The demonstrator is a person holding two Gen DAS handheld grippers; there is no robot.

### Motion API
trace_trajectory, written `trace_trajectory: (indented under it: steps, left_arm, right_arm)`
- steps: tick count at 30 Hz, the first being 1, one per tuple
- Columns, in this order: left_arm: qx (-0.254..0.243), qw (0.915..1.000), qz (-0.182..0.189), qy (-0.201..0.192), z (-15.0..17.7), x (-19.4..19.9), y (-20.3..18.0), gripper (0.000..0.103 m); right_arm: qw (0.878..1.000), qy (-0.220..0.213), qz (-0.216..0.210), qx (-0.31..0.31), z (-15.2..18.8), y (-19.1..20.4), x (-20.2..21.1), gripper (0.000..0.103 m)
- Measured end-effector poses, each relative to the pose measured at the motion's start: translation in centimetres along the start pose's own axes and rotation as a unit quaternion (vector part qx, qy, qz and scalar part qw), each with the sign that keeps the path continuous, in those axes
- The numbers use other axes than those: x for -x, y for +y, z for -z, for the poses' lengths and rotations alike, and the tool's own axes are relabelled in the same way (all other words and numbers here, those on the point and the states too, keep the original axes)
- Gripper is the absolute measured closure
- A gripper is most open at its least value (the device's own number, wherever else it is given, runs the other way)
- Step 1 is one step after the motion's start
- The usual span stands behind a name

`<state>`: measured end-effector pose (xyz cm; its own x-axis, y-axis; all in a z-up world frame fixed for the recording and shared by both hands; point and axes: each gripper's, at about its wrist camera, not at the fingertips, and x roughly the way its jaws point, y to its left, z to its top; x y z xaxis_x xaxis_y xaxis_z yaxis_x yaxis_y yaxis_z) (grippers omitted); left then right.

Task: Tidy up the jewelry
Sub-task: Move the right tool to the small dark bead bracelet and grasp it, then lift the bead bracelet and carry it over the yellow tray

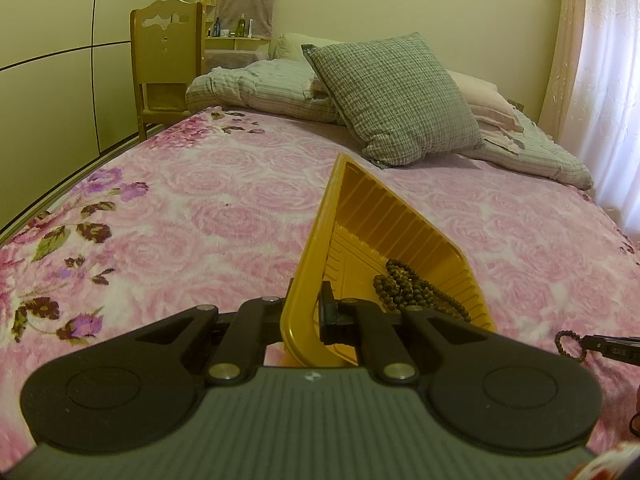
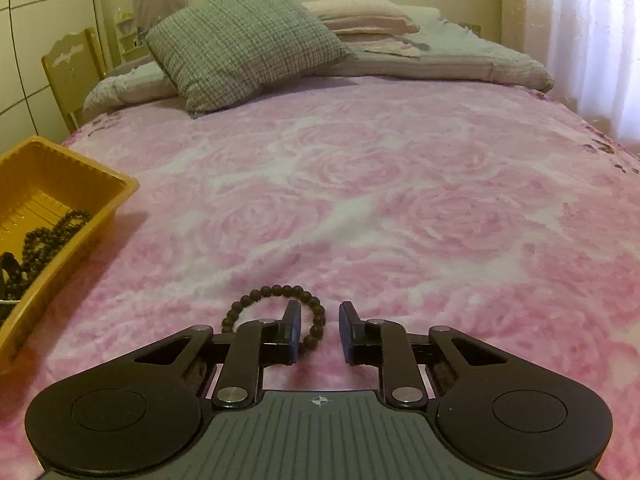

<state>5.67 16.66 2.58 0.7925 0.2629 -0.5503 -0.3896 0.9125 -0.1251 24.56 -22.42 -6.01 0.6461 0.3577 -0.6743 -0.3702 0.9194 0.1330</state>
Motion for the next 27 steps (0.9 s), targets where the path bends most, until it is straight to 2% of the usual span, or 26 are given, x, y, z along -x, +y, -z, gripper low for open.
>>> trace_trajectory:
  steps: [7, 11, 14, 20, 27]
  left_arm:
    - [0.0, 1.0, 0.0, 0.0, 0.0, 0.0, 0.0, 0.097]
    - [0.0, 1.0, 0.0, 0.0, 0.0, 0.0, 0.0, 0.097]
    - [0.0, 1.0, 0.0, 0.0, 0.0, 0.0, 0.0, 0.097]
    - [0.001, 1.0, 0.0, -0.001, 0.0, 0.0, 0.0, 0.097]
    - [0.001, 1.0, 0.0, -0.001, 0.0, 0.0, 0.1, 0.097]
  right_arm:
    - [1.0, 0.018, 0.007, -0.001, 0.1, 0.2, -1.4, 0.086]
    - [1.0, 0.019, 0.01, 0.004, 0.2, 0.3, -1.5, 0.096]
    - [1.0, 0.017, 0.015, 0.007, 0.1, 0.5, -1.2, 0.096]
    - [1.0, -0.008, 0.012, 0.014, -0.5, 1.4, 0.9, 0.096]
    - [0.998, -0.05, -0.023, 0.037, -2.9, 4.5, 4.0, 0.096]
